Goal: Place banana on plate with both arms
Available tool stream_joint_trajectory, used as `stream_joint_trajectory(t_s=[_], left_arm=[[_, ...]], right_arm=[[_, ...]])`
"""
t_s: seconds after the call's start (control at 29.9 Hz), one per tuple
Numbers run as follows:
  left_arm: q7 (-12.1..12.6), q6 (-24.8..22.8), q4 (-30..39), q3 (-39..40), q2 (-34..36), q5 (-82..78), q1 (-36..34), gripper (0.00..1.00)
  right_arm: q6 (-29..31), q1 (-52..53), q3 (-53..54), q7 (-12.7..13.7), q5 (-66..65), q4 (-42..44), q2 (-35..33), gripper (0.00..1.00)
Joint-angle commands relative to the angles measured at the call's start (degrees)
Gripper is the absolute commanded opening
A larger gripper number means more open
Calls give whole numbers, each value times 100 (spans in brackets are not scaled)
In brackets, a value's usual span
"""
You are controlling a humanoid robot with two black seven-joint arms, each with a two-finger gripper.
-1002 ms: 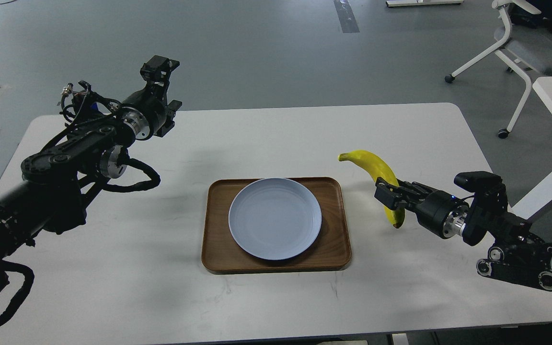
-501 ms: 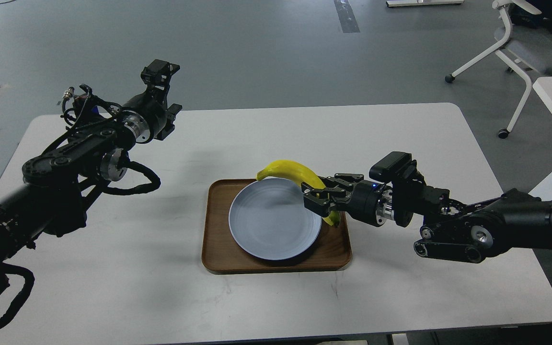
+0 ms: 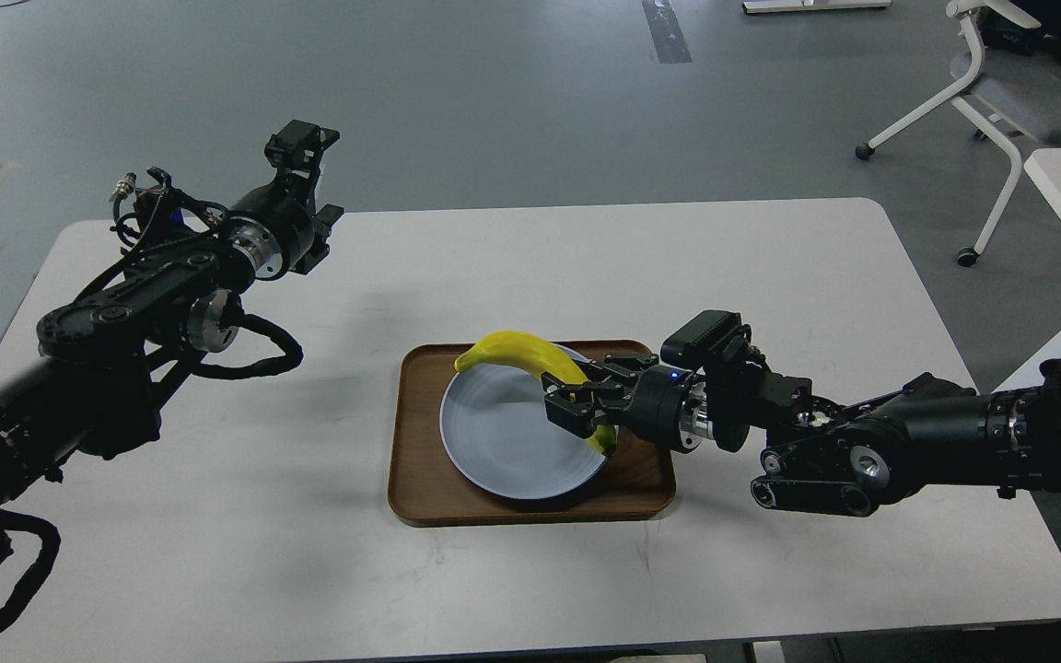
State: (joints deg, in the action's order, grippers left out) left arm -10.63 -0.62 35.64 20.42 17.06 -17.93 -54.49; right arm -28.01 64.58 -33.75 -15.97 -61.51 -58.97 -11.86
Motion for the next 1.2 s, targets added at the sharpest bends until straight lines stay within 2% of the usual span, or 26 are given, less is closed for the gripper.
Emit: stream_joint_trajectory(t_s=[0.0, 0.03, 0.1, 0.13, 0.17, 0.27, 0.5, 0.63, 0.8, 0.84, 0.87, 0.94, 0.97, 1.04, 1.17], left_arm=[[-1, 0, 5, 6, 35, 0, 34, 98], [-1, 0, 5, 6, 35, 0, 43, 98], [-1, 0, 5, -3, 61, 0, 52, 98], [-1, 0, 5, 6, 61, 0, 69, 98], [-1, 0, 5, 6, 70, 0, 78, 98], [-1, 0, 5, 6, 70, 0, 78, 98], [8, -9, 40, 6, 79, 0, 70, 98], [-1, -26, 40, 15, 70, 9, 43, 98], [8, -166, 171, 102, 122, 79, 17, 98], [34, -411, 337, 146, 236, 140, 17, 98], [34, -413, 339, 147, 237, 141, 17, 98], [61, -895, 549, 339, 369, 455, 34, 98], [69, -957, 567, 392, 369, 562, 34, 98], [78, -1107, 567, 454, 369, 817, 17, 98], [70, -1388, 576, 472, 395, 844, 26, 98]], right_arm=[[1, -16, 0, 59, 25, -1, 25, 15], [1, -16, 0, 76, 42, -1, 25, 22], [1, -16, 0, 94, 261, -35, 43, 51], [1, -16, 0, 94, 306, -36, 43, 59], [1, -7, 0, 94, 376, -36, 43, 74], [1, -7, 18, 103, 473, -71, 43, 98], [1, 37, 123, 103, 561, -80, 43, 100], [1, 134, 667, 103, 973, -45, -27, 100], [1, 397, 1862, 243, 2536, 8, -308, 100], [119, 450, 2159, 252, 2991, 8, -404, 100], [120, 450, 2162, 252, 2995, 8, -405, 100], [653, 494, 2888, 252, 3844, 8, -694, 100], [839, 494, 3083, 252, 4057, 17, -774, 100], [1741, 433, 3916, 261, 4960, 261, -967, 100], [2851, 362, 4631, 261, 5693, 938, -959, 100]])
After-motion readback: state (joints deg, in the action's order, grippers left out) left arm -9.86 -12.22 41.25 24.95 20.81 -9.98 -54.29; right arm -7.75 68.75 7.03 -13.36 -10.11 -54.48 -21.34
